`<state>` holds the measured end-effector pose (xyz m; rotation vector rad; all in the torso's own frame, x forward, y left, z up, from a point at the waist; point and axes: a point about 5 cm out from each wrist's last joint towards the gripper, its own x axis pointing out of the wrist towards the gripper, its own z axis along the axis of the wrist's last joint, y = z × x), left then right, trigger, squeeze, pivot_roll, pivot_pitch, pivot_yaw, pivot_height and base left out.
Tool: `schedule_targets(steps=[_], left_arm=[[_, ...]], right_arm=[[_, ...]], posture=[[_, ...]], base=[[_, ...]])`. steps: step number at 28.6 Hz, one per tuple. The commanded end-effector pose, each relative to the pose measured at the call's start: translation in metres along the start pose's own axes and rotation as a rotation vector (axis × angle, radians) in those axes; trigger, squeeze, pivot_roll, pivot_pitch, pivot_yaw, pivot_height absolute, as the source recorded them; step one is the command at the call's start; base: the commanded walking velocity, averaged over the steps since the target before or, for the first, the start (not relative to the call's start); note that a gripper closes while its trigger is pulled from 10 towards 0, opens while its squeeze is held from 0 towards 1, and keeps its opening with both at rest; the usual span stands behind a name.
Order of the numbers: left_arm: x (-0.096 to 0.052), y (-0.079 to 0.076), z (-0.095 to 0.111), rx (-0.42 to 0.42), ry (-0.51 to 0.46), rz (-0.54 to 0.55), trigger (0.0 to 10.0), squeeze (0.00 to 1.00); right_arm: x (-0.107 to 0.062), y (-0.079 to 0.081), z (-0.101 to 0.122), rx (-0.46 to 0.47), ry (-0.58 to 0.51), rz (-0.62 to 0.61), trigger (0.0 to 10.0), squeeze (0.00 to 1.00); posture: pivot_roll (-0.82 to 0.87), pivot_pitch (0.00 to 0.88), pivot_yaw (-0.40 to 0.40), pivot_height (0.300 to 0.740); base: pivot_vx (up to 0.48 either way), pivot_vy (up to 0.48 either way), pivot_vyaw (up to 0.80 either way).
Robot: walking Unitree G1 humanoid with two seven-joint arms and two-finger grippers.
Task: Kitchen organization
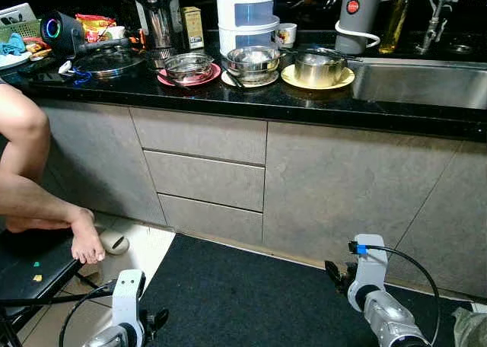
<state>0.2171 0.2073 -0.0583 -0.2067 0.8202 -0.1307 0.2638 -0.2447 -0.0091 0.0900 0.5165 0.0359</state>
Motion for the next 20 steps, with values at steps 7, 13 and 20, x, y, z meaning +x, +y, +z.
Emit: schedule_targets(steps=[7, 13, 20], left_arm=[[-0.002, 0.002, -0.003, 0.019, 0.013, 0.002, 10.0, 0.00], [-0.002, 0.002, -0.003, 0.022, 0.008, -0.004, 10.0, 0.00], [-0.003, 0.003, 0.004, 0.018, -0.083, 0.002, 10.0, 0.00]], right_arm=[[-0.001, 0.014, 0.007, 0.116, -0.108, 0.225, 10.0, 0.00], [-0.005, 0.013, 0.013, 0.156, -0.172, 0.299, 10.0, 0.00], [-0.010, 0.018, 0.036, 0.130, -0.279, 0.445, 10.0, 0.00]], posture=[[-0.08, 0.000, 0.028, 0.740], [-0.08, 0.000, 0.033, 0.740], [-0.09, 0.000, 0.025, 0.740]], base=[[0.351, 0.000, 0.00], [0.347, 0.000, 0.00], [0.349, 0.000, 0.00]])
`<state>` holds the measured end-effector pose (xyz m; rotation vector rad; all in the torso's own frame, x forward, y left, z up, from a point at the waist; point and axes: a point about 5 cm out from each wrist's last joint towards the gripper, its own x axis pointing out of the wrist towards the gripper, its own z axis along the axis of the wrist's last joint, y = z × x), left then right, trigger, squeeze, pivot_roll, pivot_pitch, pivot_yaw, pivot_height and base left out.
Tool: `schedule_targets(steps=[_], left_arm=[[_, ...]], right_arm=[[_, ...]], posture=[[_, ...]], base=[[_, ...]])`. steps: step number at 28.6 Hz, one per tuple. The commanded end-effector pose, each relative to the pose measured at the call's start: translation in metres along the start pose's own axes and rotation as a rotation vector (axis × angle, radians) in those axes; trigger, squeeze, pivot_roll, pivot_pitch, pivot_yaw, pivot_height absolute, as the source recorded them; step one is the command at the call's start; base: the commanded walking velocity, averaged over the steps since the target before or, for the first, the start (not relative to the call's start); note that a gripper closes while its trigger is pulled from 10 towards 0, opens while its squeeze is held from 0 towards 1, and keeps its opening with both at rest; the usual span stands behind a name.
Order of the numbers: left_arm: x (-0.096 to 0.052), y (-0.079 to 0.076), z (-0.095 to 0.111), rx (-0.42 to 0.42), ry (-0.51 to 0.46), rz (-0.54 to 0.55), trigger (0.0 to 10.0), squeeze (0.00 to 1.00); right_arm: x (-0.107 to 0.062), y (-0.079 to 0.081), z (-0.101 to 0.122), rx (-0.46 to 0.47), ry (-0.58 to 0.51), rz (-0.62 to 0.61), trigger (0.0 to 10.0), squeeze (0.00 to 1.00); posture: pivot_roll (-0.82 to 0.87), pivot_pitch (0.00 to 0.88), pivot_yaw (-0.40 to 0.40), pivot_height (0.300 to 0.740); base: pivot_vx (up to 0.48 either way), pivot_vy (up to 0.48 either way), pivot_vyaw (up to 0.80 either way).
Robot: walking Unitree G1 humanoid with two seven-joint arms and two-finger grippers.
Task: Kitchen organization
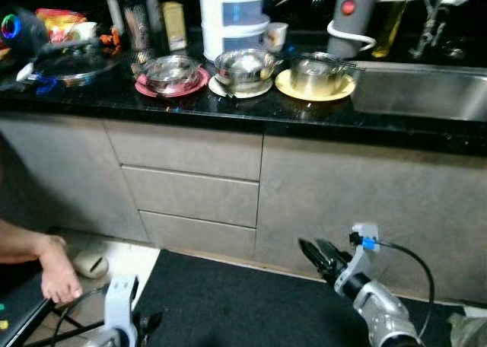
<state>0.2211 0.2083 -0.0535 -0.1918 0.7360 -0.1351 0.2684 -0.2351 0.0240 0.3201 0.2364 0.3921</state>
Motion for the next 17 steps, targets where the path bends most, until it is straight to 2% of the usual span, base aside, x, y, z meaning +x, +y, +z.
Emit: schedule_targets(steps=[1, 3, 5, 6, 7, 9, 10, 11, 12, 14, 15, 16, 17], left_arm=[[-0.002, 0.002, -0.001, -0.019, -0.024, 0.011, 10.0, 0.00], [-0.002, 0.002, 0.001, -0.032, -0.057, 0.008, 10.0, 0.00], [-0.003, 0.001, 0.005, -0.047, -0.114, -0.010, 10.0, 0.00], [0.003, -0.007, 0.025, -0.030, -0.190, -0.056, 10.0, 0.00], [0.003, -0.007, 0.025, -0.030, -0.190, -0.056, 10.0, 0.00], [0.011, -0.026, 0.077, 0.032, -0.361, -0.158, 10.0, 0.00], [0.011, -0.026, 0.077, 0.032, -0.361, -0.158, 10.0, 0.00], [0.011, -0.036, 0.098, 0.065, -0.436, -0.216, 10.0, 0.00], [0.011, -0.036, 0.098, 0.065, -0.436, -0.216, 10.0, 0.00], [0.003, -0.053, 0.126, 0.136, -0.543, -0.339, 10.0, 0.00], [-0.001, -0.060, 0.133, 0.177, -0.578, -0.383, 10.0, 0.00], [-0.001, -0.060, 0.133, 0.177, -0.578, -0.383, 10.0, 0.00], [-0.007, -0.070, 0.138, 0.222, -0.611, -0.431, 10.0, 0.00]], right_arm=[[0.006, 0.007, 0.009, -0.003, -0.033, 0.060, 10.0, 0.00], [0.009, 0.011, 0.017, -0.009, -0.054, 0.102, 10.0, 0.00], [0.014, 0.022, 0.031, -0.033, -0.085, 0.181, 10.0, 0.00], [0.017, 0.028, 0.037, -0.042, -0.097, 0.210, 10.0, 0.00], [0.017, 0.028, 0.037, -0.042, -0.097, 0.210, 10.0, 0.00], [0.022, 0.038, 0.045, -0.062, -0.116, 0.247, 10.0, 0.00], [0.022, 0.038, 0.045, -0.062, -0.116, 0.247, 10.0, 0.00], [0.024, 0.044, 0.049, -0.076, -0.123, 0.259, 10.0, 0.00], [0.024, 0.044, 0.049, -0.076, -0.123, 0.259, 10.0, 0.00], [0.029, 0.058, 0.053, -0.142, -0.123, 0.271, 10.0, 0.00], [0.032, 0.063, 0.056, -0.167, -0.132, 0.258, 10.0, 0.00], [0.032, 0.063, 0.056, -0.167, -0.132, 0.258, 10.0, 0.00], [0.036, 0.069, 0.061, -0.184, -0.154, 0.230, 10.0, 0.00]], posture=[[-0.09, 0.000, 0.021, 0.740], [-0.09, 0.000, 0.016, 0.740], [-0.10, 0.000, 0.020, 0.740], [-0.10, 0.000, 0.022, 0.740], [-0.10, 0.000, 0.022, 0.740], [-0.10, 0.000, 0.027, 0.740], [-0.10, 0.000, 0.027, 0.740], [-0.10, 0.000, 0.032, 0.740], [-0.10, 0.000, 0.032, 0.740], [-0.10, 0.000, 0.034, 0.740], [-0.10, 0.000, 0.037, 0.740], [-0.10, 0.000, 0.037, 0.740], [-0.10, 0.000, 0.036, 0.740]], base=[[0.334, 0.000, 0.00], [0.304, 0.000, 0.00], [0.000, 0.000, 0.00], [0.000, 0.000, 0.00], [0.000, 0.000, 0.00], [0.000, 0.000, 0.00], [0.000, 0.000, 0.00], [0.000, 0.000, 0.00], [0.000, 0.000, 0.00], [0.000, 0.000, 0.00], [0.000, 0.000, 0.00], [0.000, 0.000, 0.00], [0.000, 0.000, 0.00]])
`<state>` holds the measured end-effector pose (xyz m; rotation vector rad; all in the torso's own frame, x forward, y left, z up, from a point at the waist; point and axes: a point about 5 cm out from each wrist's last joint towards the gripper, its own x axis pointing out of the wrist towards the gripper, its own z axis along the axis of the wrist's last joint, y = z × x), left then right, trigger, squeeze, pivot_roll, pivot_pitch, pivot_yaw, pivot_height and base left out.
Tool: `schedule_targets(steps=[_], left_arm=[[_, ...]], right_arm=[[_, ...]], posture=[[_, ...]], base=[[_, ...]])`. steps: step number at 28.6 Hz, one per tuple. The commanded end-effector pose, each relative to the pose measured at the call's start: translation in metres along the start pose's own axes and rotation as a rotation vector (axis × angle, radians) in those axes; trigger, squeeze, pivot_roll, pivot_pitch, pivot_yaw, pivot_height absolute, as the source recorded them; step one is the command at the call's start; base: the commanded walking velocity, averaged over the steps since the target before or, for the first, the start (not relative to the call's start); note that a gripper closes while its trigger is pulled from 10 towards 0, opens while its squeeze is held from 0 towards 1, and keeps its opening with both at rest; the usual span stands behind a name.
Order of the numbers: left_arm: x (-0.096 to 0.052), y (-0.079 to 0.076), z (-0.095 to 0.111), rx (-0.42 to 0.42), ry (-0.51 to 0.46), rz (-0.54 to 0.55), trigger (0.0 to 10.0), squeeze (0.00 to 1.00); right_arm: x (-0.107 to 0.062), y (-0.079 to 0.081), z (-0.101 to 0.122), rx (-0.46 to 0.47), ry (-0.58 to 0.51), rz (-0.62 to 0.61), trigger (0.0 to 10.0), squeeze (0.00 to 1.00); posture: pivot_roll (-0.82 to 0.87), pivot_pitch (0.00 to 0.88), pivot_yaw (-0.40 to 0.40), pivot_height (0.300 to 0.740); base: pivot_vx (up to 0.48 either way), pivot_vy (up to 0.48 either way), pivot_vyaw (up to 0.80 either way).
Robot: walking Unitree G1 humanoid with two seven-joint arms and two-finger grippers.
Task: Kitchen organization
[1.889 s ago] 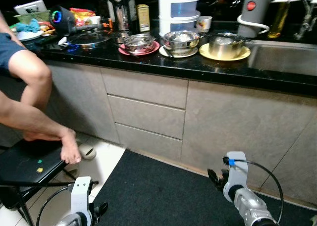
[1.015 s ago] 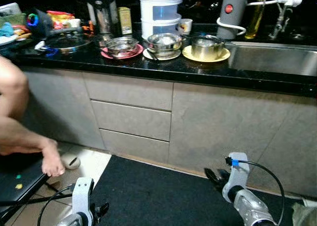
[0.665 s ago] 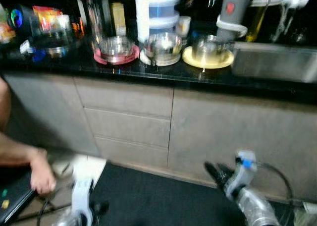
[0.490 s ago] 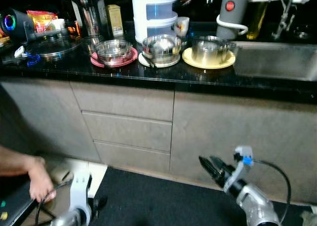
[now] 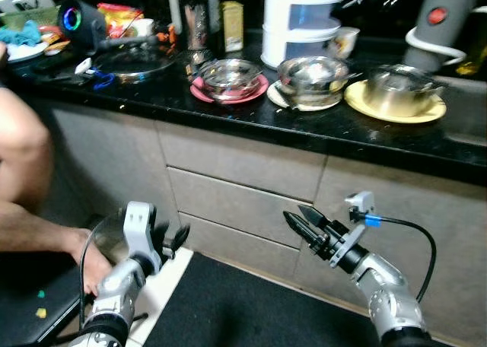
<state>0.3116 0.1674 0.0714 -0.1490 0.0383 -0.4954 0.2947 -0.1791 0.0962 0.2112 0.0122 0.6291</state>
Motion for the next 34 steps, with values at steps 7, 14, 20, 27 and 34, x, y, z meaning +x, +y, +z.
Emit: schedule_targets(steps=[7, 14, 20, 27, 34], left_arm=[[-0.008, -0.039, 0.000, 0.098, -0.004, -0.024, 10.0, 0.00], [-0.036, -0.028, 0.004, 0.225, 0.037, 0.192, 10.0, 0.00], [-0.046, -0.028, -0.002, 0.215, 0.105, 0.240, 10.0, 0.00], [-0.049, -0.029, 0.000, 0.231, 0.107, 0.264, 10.0, 0.00], [-0.054, -0.033, 0.004, 0.209, 0.097, 0.273, 10.0, 0.00]], right_arm=[[-0.006, 0.001, 0.002, -0.227, 0.091, -0.217, 10.0, 0.00], [-0.025, -0.001, 0.007, -0.263, 0.082, -0.384, 10.0, 0.00], [-0.023, -0.004, 0.004, -0.173, 0.049, -0.464, 10.0, 0.00], [-0.014, 0.000, 0.001, -0.202, 0.088, -0.474, 10.0, 0.00], [-0.014, 0.002, 0.000, -0.135, 0.084, -0.443, 10.0, 0.00]], posture=[[-0.10, 0.000, 0.028, 0.740], [-0.08, 0.000, 0.002, 0.740], [-0.05, 0.000, -0.019, 0.740], [-0.03, 0.000, -0.024, 0.740], [-0.04, 0.000, -0.017, 0.740]], base=[[0.000, 0.000, 0.00], [0.000, 0.000, 0.00], [0.000, 0.000, 0.00], [0.000, 0.000, 0.00], [0.000, 0.000, -0.77]])
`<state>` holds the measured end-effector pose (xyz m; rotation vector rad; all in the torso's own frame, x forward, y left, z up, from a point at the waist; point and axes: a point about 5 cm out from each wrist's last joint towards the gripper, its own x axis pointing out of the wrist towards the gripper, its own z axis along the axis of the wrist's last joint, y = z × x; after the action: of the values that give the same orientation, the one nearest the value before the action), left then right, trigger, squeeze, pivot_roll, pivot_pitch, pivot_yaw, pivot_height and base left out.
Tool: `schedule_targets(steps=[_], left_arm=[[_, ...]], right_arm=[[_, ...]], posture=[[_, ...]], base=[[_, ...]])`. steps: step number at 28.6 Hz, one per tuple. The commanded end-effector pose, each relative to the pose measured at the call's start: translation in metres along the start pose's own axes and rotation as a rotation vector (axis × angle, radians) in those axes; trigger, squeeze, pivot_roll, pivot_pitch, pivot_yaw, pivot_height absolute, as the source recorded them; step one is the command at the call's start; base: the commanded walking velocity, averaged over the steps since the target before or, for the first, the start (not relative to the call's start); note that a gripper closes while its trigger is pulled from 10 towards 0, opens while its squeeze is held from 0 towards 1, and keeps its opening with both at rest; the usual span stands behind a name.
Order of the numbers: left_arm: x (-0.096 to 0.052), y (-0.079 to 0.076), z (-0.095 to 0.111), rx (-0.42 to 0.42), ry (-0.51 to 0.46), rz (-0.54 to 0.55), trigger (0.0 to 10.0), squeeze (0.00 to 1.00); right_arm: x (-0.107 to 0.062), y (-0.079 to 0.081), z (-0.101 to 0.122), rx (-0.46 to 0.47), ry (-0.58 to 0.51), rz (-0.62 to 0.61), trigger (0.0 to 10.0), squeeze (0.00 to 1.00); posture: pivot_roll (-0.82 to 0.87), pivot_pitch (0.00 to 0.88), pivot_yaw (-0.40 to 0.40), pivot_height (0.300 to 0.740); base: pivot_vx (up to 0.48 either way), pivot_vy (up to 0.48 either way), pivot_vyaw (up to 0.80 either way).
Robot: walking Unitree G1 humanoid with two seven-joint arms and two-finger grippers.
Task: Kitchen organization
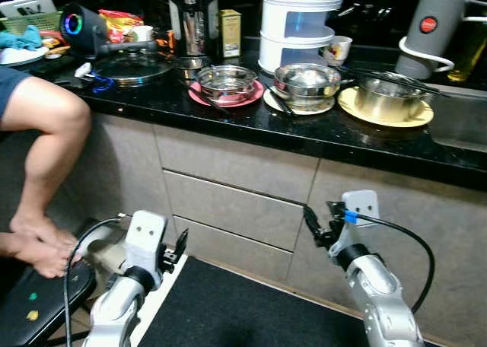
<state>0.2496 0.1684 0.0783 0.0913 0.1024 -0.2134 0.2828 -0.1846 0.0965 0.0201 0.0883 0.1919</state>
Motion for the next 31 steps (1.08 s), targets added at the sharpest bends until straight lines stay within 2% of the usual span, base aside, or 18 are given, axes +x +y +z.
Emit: schedule_targets(steps=[1, 3, 5, 6, 7, 14, 15, 23, 31], left_arm=[[-0.001, -0.004, 0.003, -0.005, -0.004, -0.018, 10.0, 0.00], [-0.002, -0.005, 0.006, 0.003, -0.022, -0.021, 10.0, 0.00], [-0.005, -0.005, 0.015, -0.002, -0.066, -0.005, 10.0, 0.00], [-0.005, -0.005, 0.015, -0.002, -0.066, -0.005, 10.0, 0.00], [-0.007, -0.006, 0.018, -0.009, -0.081, 0.001, 10.0, 0.00], [-0.013, -0.013, 0.022, -0.005, -0.083, -0.048, 10.0, 0.00], [-0.015, -0.013, 0.023, -0.030, -0.091, -0.045, 10.0, 0.00], [-0.016, -0.014, 0.025, -0.066, -0.093, -0.047, 10.0, 0.00], [-0.013, -0.018, 0.023, -0.086, -0.104, -0.061, 10.0, 0.00]], right_arm=[[-0.001, -0.002, 0.000, 0.027, 0.004, 0.005, 10.0, 0.00], [-0.002, -0.001, 0.002, 0.050, -0.008, 0.015, 10.0, 0.00], [-0.003, 0.007, 0.005, 0.112, -0.036, 0.105, 10.0, 0.00], [-0.003, 0.007, 0.005, 0.112, -0.036, 0.105, 10.0, 0.00], [-0.003, 0.012, 0.006, 0.132, -0.044, 0.154, 10.0, 0.00], [0.003, 0.030, 0.011, 0.220, -0.065, 0.269, 10.0, 0.00], [0.005, 0.033, 0.013, 0.242, -0.073, 0.290, 10.0, 0.00], [0.005, 0.031, 0.009, 0.287, -0.059, 0.307, 10.0, 0.00], [0.005, 0.029, 0.014, 0.359, -0.087, 0.326, 10.0, 0.00]], posture=[[-0.04, 0.000, -0.017, 0.740], [-0.04, 0.000, -0.014, 0.740], [-0.04, 0.000, -0.014, 0.740], [-0.04, 0.000, -0.014, 0.740], [-0.03, 0.000, -0.018, 0.740], [-0.01, 0.000, -0.040, 0.740], [-0.01, 0.000, -0.041, 0.740], [-0.01, 0.000, -0.048, 0.740], [-0.02, 0.000, -0.041, 0.740]], base=[[0.000, 0.000, -0.80], [0.000, 0.000, -0.80], [0.000, 0.000, -0.40], [0.000, 0.000, 0.00], [0.000, 0.000, 0.00], [0.000, 0.000, 0.00], [0.000, 0.000, 0.00], [0.000, 0.000, 0.00], [0.000, 0.000, 0.00]])
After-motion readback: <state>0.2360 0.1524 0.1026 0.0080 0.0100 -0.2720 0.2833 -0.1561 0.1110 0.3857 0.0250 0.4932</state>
